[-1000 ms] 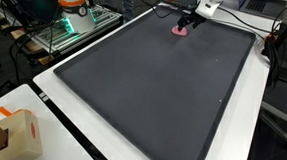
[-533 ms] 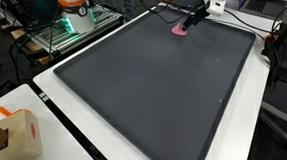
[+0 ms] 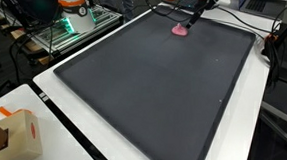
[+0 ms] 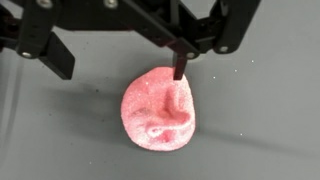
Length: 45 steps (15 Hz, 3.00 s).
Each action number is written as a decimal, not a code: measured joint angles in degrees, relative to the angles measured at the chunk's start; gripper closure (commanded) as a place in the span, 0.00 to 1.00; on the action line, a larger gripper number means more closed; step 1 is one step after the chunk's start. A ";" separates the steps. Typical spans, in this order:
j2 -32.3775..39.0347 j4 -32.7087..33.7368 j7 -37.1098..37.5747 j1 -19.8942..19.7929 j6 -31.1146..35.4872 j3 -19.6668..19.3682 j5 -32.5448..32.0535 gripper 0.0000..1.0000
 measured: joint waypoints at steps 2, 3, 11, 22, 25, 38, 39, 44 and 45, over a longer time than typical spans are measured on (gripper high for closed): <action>0.16 0.10 -2.86 1.20 -0.35 0.06 -2.17 0.00; 0.25 0.12 -4.30 1.78 -0.51 0.11 -3.27 0.00; 0.85 0.31 -14.02 6.16 -2.63 0.90 -11.74 0.00; 1.39 0.78 -22.09 9.73 -5.32 1.27 -19.31 0.00; 1.78 1.12 -23.62 9.93 -5.70 1.28 -20.10 0.00; 3.40 3.35 -25.13 9.49 -6.61 1.04 -20.93 0.00; 3.61 3.74 -24.89 9.26 -6.62 0.95 -20.82 0.00; 4.81 6.41 -21.11 7.29 -9.55 0.64 -17.74 0.00; 5.11 7.16 -19.70 6.70 -10.40 0.59 -16.41 0.00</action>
